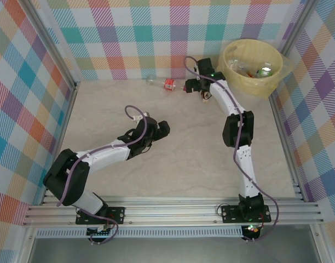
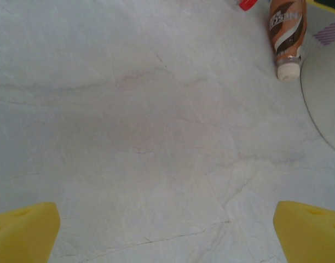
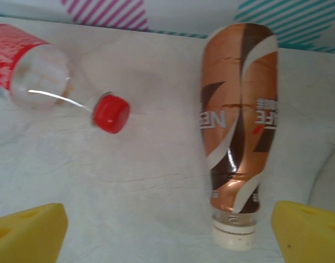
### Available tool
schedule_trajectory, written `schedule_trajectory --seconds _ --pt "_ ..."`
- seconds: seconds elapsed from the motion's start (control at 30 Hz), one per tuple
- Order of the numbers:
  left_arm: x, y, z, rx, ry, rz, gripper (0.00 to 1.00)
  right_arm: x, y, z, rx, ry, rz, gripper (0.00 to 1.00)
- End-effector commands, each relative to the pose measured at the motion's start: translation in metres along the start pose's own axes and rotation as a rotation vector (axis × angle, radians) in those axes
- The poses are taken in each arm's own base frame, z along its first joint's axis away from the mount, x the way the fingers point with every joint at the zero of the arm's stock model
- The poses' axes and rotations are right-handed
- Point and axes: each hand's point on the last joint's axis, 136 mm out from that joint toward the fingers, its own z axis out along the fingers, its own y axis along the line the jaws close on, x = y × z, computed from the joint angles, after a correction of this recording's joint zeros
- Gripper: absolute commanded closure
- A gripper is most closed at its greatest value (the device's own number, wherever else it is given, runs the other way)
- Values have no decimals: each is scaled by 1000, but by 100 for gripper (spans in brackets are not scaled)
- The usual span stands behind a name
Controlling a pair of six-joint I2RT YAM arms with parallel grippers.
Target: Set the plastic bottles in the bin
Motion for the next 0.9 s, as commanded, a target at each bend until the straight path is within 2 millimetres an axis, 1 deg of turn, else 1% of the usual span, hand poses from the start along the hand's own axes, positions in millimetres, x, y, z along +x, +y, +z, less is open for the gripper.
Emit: schedule_trajectory --seconds 0.0,0.13,0.23,0.43,0.5,0.57,0.7,0.87 --pt "-7 -7 0 22 0 12 0 5 -16 9 89 20 -5 10" --pt "-7 1 -1 -14 -9 17 0 29 -22 33 113 88 6 17" --pt "-7 7 0 -36 -10 18 0 40 -27 42 130 125 45 21" --pt "-5 21 1 -84 -23 17 0 62 -31 58 154 184 63 21" --pt "-6 25 2 -97 -19 19 0 64 -33 59 158 192 69 22" --pt "-6 28 3 -112 -10 22 0 63 -35 58 168 186 72 25" --pt "-6 33 5 -128 -12 23 0 66 -40 58 176 197 102 38" --pt "2 29 19 -125 36 23 0 67 -50 56 209 198 143 46"
